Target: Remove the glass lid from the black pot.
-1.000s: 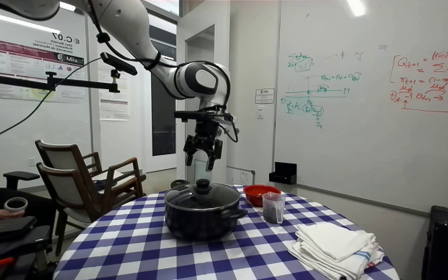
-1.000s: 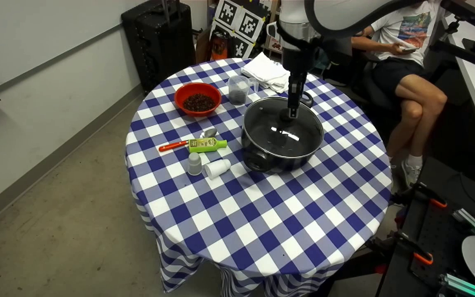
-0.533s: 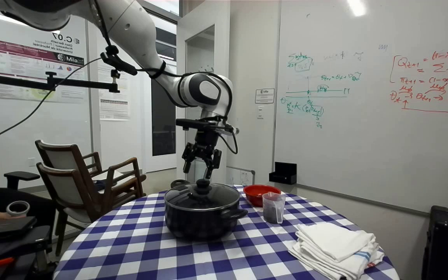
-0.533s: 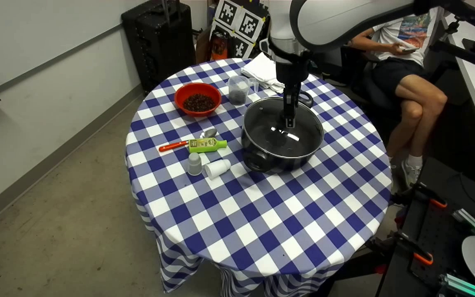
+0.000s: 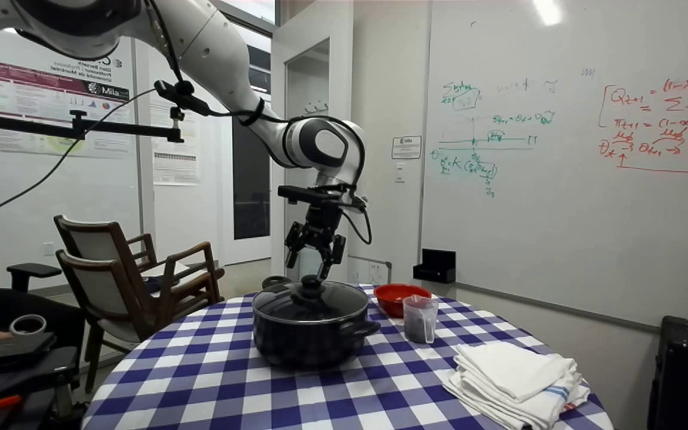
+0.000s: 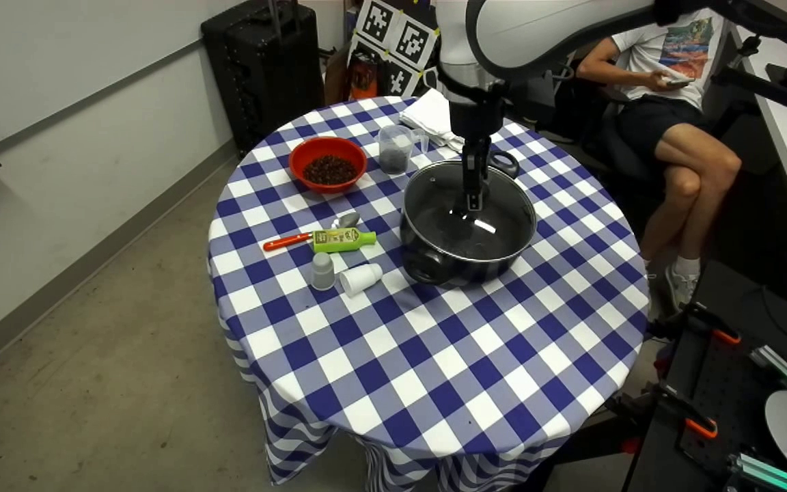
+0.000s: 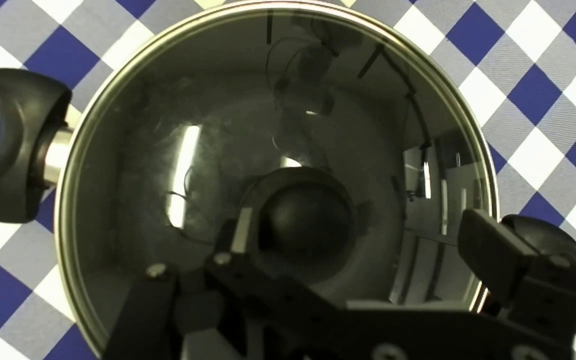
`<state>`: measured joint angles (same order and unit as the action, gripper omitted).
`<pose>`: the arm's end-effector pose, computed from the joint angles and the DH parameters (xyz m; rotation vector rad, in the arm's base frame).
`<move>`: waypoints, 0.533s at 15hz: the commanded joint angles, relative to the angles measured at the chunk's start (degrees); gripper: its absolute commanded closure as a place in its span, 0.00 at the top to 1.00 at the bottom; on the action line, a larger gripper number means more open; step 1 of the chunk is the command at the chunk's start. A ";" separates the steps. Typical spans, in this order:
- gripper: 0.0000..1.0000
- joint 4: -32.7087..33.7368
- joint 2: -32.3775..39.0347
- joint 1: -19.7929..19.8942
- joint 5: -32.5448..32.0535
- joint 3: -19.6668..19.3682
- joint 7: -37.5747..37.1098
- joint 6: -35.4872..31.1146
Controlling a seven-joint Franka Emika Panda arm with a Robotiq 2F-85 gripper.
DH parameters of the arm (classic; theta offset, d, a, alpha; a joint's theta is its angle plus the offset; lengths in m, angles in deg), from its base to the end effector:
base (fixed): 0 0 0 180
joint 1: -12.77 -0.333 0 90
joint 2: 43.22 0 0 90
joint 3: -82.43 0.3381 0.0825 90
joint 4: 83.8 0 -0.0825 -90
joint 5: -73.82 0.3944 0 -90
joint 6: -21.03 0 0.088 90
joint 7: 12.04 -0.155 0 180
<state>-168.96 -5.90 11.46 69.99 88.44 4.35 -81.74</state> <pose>0.6750 0.0694 0.2358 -2.9955 -0.6532 0.5243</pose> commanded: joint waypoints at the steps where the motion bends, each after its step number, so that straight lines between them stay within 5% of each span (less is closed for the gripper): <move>1: 1.00 4.73 3.27 0.90 1.69 -0.10 1.68 2.72; 6: 1.00 6.40 4.87 1.66 1.75 -0.19 1.38 3.42; 8: 0.73 6.95 5.38 1.87 1.90 -0.14 1.35 3.68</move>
<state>-165.40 -2.37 13.11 70.28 88.35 4.49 -80.66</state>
